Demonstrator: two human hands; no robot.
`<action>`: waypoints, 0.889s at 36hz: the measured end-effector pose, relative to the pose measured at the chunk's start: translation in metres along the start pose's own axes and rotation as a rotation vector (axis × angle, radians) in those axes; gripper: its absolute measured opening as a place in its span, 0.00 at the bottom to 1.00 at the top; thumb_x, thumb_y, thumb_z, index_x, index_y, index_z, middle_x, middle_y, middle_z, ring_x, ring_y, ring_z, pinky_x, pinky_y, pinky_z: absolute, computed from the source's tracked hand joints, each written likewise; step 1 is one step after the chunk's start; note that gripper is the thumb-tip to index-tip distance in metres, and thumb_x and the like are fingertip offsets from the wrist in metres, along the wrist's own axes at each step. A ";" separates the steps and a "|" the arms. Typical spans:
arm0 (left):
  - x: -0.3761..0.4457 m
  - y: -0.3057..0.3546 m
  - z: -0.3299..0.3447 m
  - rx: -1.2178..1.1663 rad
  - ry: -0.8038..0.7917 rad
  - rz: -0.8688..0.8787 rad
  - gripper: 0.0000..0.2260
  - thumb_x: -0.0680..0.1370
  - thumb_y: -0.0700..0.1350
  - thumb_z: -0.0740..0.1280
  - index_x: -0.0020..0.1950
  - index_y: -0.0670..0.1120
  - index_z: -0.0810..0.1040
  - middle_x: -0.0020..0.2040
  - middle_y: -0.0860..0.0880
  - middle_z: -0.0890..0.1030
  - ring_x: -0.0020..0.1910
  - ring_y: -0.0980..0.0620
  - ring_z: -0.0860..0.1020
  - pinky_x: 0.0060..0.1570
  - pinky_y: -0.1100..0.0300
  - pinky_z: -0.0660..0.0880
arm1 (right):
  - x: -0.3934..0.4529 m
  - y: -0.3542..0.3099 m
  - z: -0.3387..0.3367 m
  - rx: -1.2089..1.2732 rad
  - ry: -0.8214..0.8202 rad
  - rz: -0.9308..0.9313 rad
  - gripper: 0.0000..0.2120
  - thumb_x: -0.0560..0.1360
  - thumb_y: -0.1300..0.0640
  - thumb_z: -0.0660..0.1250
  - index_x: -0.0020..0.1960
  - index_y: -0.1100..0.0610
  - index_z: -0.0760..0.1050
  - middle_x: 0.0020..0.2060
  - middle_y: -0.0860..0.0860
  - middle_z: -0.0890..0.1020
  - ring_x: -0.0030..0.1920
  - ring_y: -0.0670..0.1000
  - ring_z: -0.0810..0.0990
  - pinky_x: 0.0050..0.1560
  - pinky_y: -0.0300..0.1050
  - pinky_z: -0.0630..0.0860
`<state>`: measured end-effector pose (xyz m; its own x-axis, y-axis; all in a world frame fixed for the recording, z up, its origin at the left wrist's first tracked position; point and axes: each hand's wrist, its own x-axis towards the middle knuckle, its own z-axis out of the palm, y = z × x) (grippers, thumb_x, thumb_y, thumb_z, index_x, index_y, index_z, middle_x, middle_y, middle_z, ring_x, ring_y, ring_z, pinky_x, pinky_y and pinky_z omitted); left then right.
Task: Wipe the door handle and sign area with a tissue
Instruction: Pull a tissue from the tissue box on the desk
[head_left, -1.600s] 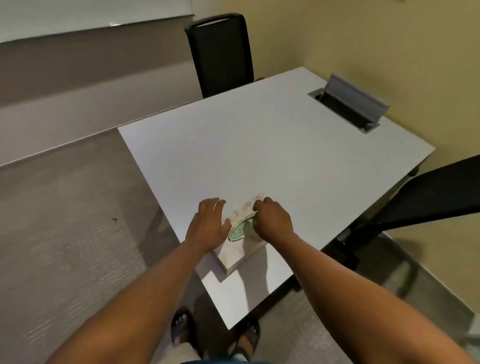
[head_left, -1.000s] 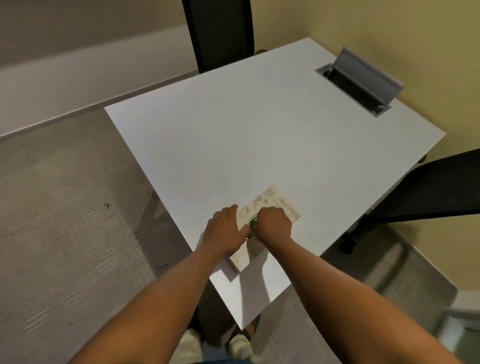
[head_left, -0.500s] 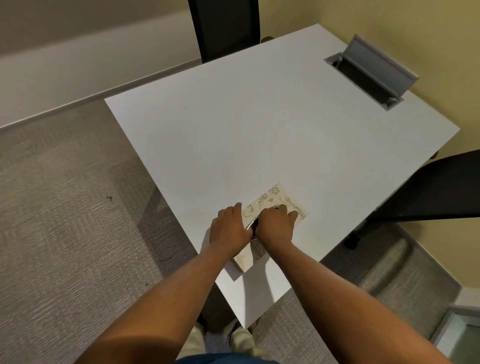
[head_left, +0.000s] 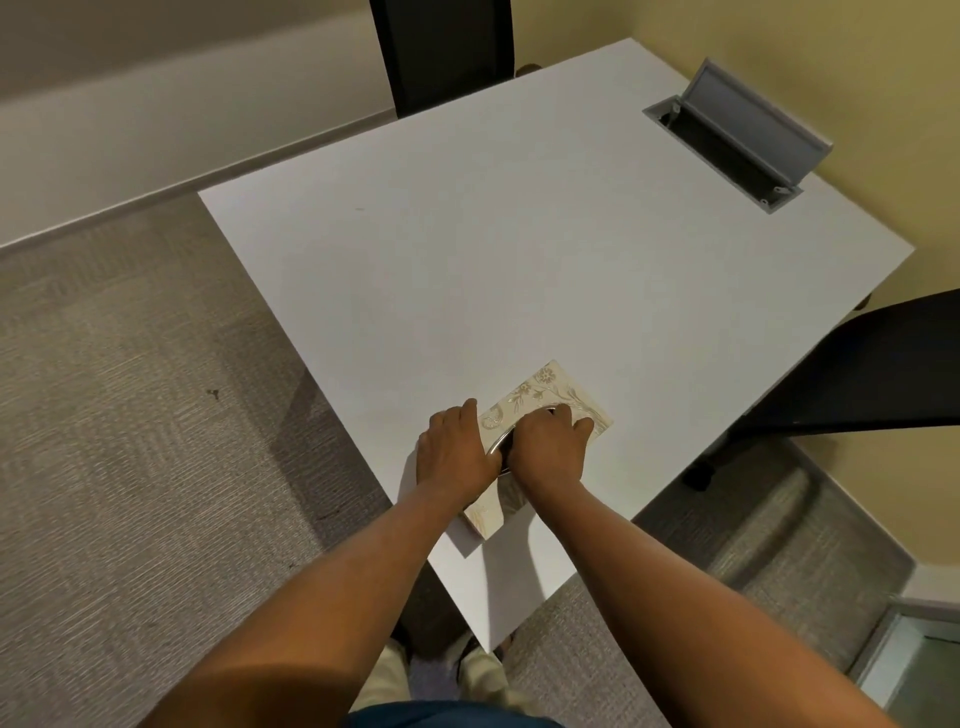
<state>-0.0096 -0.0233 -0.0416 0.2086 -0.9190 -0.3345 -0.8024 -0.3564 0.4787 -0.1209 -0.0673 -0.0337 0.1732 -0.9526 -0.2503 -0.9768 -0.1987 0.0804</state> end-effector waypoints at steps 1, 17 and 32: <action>0.000 0.000 0.000 0.000 0.003 0.000 0.30 0.77 0.53 0.70 0.76 0.45 0.64 0.69 0.44 0.74 0.68 0.42 0.70 0.63 0.47 0.73 | 0.000 -0.001 0.000 -0.006 -0.001 0.000 0.05 0.73 0.61 0.64 0.44 0.55 0.79 0.42 0.52 0.80 0.55 0.57 0.73 0.55 0.56 0.65; 0.001 -0.002 0.005 0.015 0.030 -0.015 0.33 0.77 0.54 0.71 0.78 0.45 0.62 0.71 0.44 0.73 0.71 0.43 0.68 0.64 0.49 0.70 | 0.003 -0.002 0.002 0.038 -0.028 0.020 0.06 0.72 0.60 0.63 0.44 0.56 0.79 0.43 0.52 0.81 0.56 0.57 0.72 0.54 0.54 0.65; 0.000 -0.001 0.004 0.022 0.047 -0.022 0.34 0.76 0.54 0.72 0.77 0.45 0.62 0.71 0.44 0.73 0.71 0.43 0.68 0.64 0.50 0.71 | 0.001 0.026 -0.012 0.702 -0.017 0.123 0.10 0.70 0.52 0.65 0.34 0.53 0.66 0.30 0.47 0.73 0.34 0.50 0.72 0.41 0.48 0.66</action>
<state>-0.0112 -0.0225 -0.0452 0.2521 -0.9180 -0.3063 -0.8091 -0.3736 0.4536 -0.1448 -0.0762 -0.0204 0.0596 -0.9538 -0.2946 -0.8405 0.1112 -0.5302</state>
